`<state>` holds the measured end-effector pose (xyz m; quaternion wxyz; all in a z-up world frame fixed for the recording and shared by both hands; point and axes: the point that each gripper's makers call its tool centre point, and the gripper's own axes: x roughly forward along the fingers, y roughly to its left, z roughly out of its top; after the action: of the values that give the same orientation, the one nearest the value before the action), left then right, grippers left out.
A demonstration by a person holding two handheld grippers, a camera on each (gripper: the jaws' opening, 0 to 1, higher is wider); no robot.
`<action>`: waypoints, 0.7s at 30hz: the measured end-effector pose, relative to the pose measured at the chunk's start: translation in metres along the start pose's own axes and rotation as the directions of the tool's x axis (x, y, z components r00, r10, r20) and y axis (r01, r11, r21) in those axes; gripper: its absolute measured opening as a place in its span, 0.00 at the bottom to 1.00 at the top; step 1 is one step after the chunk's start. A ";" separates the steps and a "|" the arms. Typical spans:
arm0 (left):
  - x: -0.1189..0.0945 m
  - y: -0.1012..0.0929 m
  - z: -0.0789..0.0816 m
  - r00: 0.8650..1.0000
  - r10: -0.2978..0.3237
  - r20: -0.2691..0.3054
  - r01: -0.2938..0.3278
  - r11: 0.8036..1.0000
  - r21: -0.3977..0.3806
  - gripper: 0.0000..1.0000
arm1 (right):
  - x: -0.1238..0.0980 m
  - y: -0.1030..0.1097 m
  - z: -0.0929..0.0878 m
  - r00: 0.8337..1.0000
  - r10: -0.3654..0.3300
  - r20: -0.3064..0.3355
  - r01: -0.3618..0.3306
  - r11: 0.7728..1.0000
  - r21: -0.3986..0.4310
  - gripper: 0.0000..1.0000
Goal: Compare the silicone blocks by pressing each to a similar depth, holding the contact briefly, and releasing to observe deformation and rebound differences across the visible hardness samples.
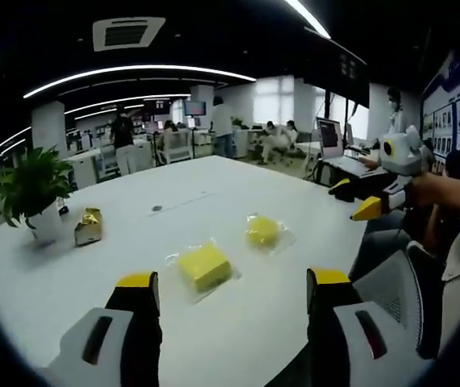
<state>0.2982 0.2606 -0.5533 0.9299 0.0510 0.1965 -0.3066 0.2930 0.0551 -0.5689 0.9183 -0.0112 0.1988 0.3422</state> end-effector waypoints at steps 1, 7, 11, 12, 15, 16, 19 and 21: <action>-0.001 0.001 0.000 1.000 0.007 -0.001 -0.007 1.000 0.003 0.74 | 0.001 0.000 -0.001 1.000 0.002 0.001 -0.002 1.000 -0.001 0.62; -0.012 0.013 0.001 0.998 0.053 0.021 -0.052 0.998 -0.017 0.74 | 0.010 -0.001 -0.001 1.000 0.020 -0.012 -0.020 1.000 -0.007 0.63; -0.015 0.017 0.001 0.996 0.081 0.033 -0.080 0.996 -0.026 0.74 | 0.017 0.000 0.005 0.999 0.037 0.005 -0.037 0.999 -0.019 0.63; -0.015 0.017 0.001 0.996 0.082 0.031 -0.081 0.996 -0.031 0.74 | 0.018 0.000 0.006 0.999 0.039 0.003 -0.039 0.999 -0.021 0.63; -0.015 0.017 0.001 0.996 0.084 0.030 -0.083 0.996 -0.030 0.74 | 0.020 0.001 0.007 0.999 0.046 0.010 -0.046 0.999 -0.024 0.63; -0.014 0.017 0.001 0.996 0.083 0.030 -0.082 0.996 -0.027 0.74 | 0.021 0.000 0.006 0.999 0.046 0.011 -0.046 0.999 -0.023 0.63; -0.012 0.016 0.002 0.997 0.077 0.031 -0.077 0.997 -0.031 0.74 | 0.021 -0.001 0.005 0.999 0.044 0.007 -0.044 0.999 -0.024 0.63; -0.011 0.015 0.003 0.997 0.072 0.029 -0.071 0.997 -0.025 0.75 | 0.020 -0.001 0.005 0.999 0.045 0.012 -0.045 0.999 -0.025 0.63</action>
<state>0.3001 0.2785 -0.5469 0.9438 0.0423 0.1842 -0.2713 0.3090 0.0679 -0.5714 0.9113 -0.0159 0.1892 0.3653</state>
